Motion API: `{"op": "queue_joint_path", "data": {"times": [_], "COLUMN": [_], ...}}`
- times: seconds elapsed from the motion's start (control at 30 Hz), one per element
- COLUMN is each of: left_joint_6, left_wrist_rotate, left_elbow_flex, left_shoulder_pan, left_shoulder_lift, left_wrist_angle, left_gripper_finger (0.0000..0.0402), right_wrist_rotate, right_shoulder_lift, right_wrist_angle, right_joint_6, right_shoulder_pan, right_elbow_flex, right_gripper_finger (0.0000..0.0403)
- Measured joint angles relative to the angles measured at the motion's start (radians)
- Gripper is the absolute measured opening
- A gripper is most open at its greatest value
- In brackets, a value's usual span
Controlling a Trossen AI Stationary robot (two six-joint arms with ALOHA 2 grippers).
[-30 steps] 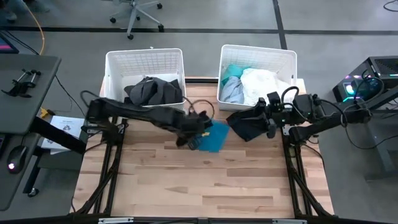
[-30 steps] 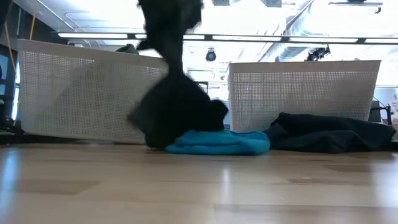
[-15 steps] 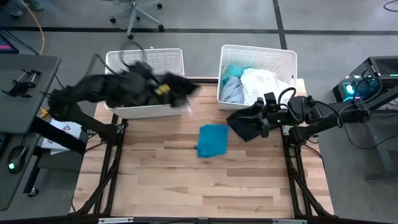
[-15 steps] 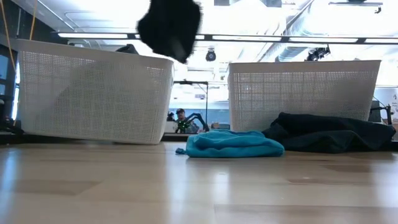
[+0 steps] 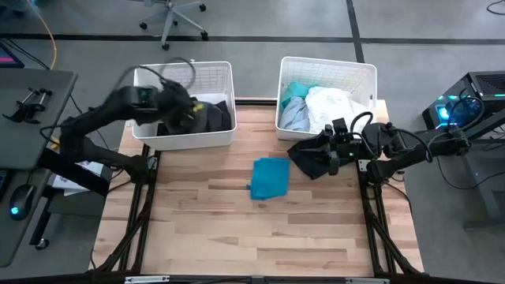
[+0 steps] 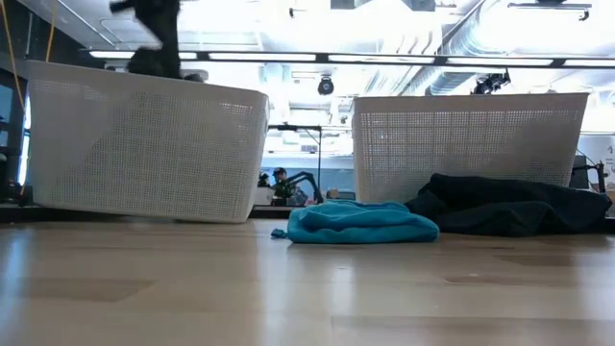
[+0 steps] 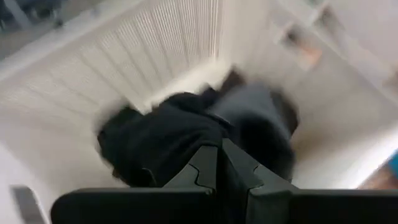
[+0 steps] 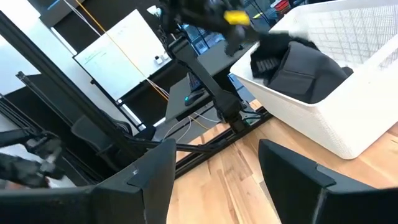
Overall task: Sort clothes
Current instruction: Put the black boxer into the left laundry bin
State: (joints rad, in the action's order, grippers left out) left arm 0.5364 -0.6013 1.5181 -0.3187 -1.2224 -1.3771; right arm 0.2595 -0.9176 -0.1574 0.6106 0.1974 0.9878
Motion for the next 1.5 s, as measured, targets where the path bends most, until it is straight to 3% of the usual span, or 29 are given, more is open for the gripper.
{"op": "queue_joint_path", "data": {"times": [0.23,0.4,0.57,0.7,0.9,1.13,1.37,1.47,1.5], "left_joint_6": [-0.059,-0.037,-0.069,-0.067,-0.059,-0.068,-0.113,-0.153,-0.164], "left_wrist_rotate": [0.223,0.261,0.206,0.258,0.343,0.323,0.404,0.398,0.348], "left_elbow_flex": [-0.394,-0.512,-0.466,-0.346,-0.181,-0.167,-0.302,-0.343,-0.346], "left_shoulder_pan": [-0.128,-0.249,-0.308,-0.302,-0.295,-0.302,-0.386,-0.425,-0.434], "left_shoulder_lift": [-0.006,-0.025,-0.007,0.026,0.041,0.015,-0.115,-0.178,-0.193], "left_wrist_angle": [0.342,0.433,0.386,0.355,0.266,0.336,0.341,0.316,0.291], "left_gripper_finger": [0.0000,0.0000,0.0000,0.0010,0.0068,0.0138,0.0110,0.0084,0.0075], "right_wrist_rotate": [0.004,-0.007,-0.026,-0.022,-0.006,0.049,0.045,0.020,0.016], "right_shoulder_lift": [0.000,0.000,0.000,0.000,0.000,0.000,0.000,0.000,0.000], "right_wrist_angle": [-0.002,-0.003,-0.013,-0.020,-0.021,-0.033,-0.034,-0.034,-0.035], "right_joint_6": [0.000,0.042,0.066,0.064,0.044,0.036,0.058,0.078,0.088], "right_shoulder_pan": [0.000,0.000,0.016,0.032,0.034,0.034,0.034,0.035,0.035], "right_elbow_flex": [0.000,0.000,0.000,0.000,0.000,0.000,0.000,0.000,0.000], "right_gripper_finger": [0.0216,0.0216,0.0216,0.0216,0.0216,0.0216,0.0216,0.0216,0.0216]}}
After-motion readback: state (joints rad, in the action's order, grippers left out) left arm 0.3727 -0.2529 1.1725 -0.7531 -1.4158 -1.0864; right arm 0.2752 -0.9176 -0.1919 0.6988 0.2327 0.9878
